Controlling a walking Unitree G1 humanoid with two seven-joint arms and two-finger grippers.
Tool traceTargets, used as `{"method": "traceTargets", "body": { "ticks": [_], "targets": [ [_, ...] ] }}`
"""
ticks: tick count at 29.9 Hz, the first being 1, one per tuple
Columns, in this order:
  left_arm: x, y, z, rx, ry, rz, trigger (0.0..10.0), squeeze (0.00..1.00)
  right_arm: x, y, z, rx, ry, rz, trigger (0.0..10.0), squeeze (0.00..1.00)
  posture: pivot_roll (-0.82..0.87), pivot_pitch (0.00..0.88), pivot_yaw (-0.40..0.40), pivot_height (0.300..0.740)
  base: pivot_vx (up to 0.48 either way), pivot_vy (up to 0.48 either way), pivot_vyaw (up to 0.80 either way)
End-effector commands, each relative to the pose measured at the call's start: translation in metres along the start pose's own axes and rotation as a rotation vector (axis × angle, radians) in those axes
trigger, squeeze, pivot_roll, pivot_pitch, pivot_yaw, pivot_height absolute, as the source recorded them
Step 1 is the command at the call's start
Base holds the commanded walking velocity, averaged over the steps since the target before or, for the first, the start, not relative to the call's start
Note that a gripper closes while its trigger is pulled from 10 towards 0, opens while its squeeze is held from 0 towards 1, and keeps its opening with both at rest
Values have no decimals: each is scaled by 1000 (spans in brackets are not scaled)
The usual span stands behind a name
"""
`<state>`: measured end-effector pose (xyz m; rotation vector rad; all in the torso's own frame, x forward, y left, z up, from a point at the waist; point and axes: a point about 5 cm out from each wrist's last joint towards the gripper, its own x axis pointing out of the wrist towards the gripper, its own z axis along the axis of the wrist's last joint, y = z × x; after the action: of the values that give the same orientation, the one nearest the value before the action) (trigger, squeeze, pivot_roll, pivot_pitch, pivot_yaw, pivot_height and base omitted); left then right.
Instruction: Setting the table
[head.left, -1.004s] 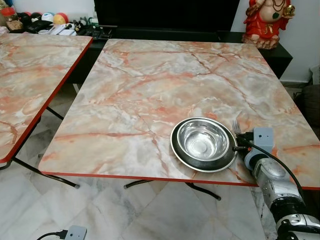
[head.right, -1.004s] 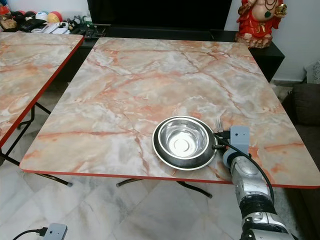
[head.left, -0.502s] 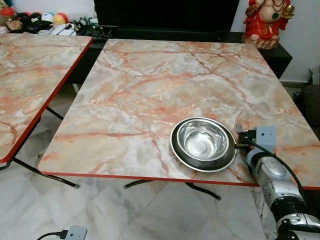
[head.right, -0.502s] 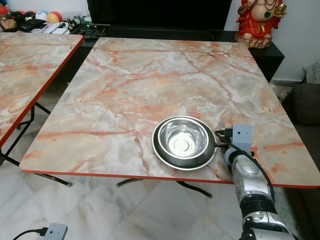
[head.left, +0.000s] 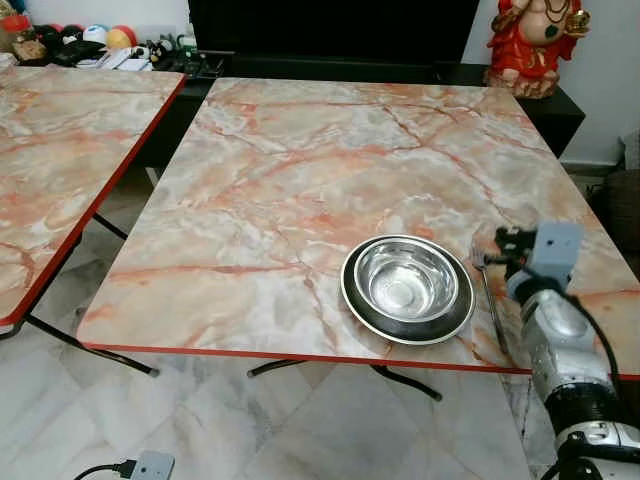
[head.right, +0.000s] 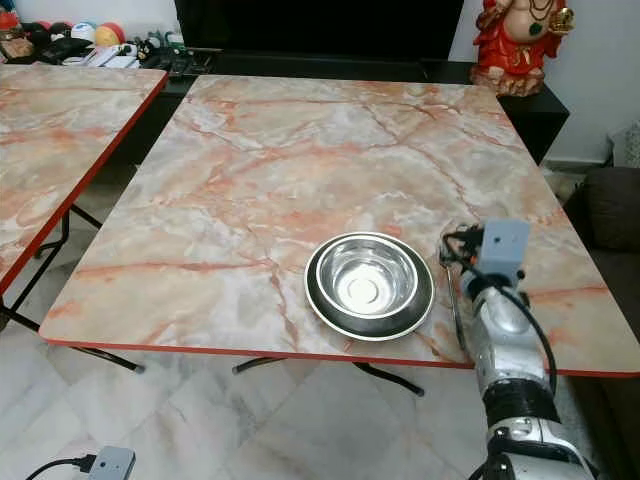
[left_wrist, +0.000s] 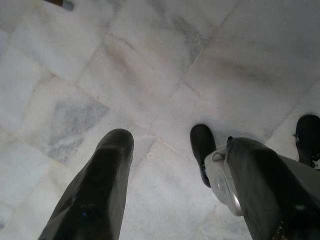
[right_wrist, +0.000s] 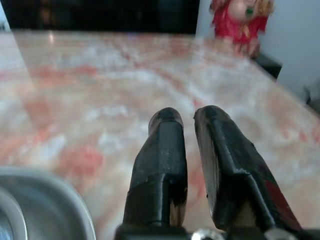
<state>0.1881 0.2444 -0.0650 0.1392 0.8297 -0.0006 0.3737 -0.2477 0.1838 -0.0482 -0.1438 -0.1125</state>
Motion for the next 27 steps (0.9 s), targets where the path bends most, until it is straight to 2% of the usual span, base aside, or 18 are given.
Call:
{"method": "traceTargets", "body": {
  "ticks": [1,3,5,8,9,10,12,18,22,27],
  "targets": [
    [-5,5,-14,-4,48,14,10000,0,-4,-6,9,17,-67,-35,10000,0,-20,142,10,740,0,0,0],
    [-5,5,-14,-4,48,14,10000,0,-4,-6,9,17,-67,-35,10000,0,-20,142,10,740,0,0,0],
    [-6,9,-14,-9,49,28,10000,0,-13,-13,22,14,-163,-65,10000,0,-27,117,6,740,0,0,0],
    [-6,10,-15,-9,50,33,10000,0,-18,-16,28,14,-201,-75,10000,0,-27,117,6,740,0,0,0],
    [-6,12,-15,-10,50,38,10000,0,-25,-17,31,11,-231,-76,10000,0,-29,98,1,740,0,0,0],
    [-6,12,-15,-10,50,38,10000,0,-25,-17,31,11,-231,-76,10000,0,-29,98,1,740,0,0,0],
    [-7,14,-15,-21,50,53,10000,0,-39,-16,30,-21,-251,-58,10000,0,-39,56,0,740,0,0,0],
    [-2,12,-3,-23,29,53,10000,0,-53,-12,14,15,-213,-100,10000,0,-48,0,8,740,0,0,0],
    [0,9,1,-23,20,45,10000,0,-64,3,10,43,-196,-79,10000,0,-46,0,12,740,0,0,0],
    [-2,11,-4,-27,33,49,10000,0,-71,1,7,39,-185,-93,10000,0,-56,0,17,740,0,0,0]
  ]
}}
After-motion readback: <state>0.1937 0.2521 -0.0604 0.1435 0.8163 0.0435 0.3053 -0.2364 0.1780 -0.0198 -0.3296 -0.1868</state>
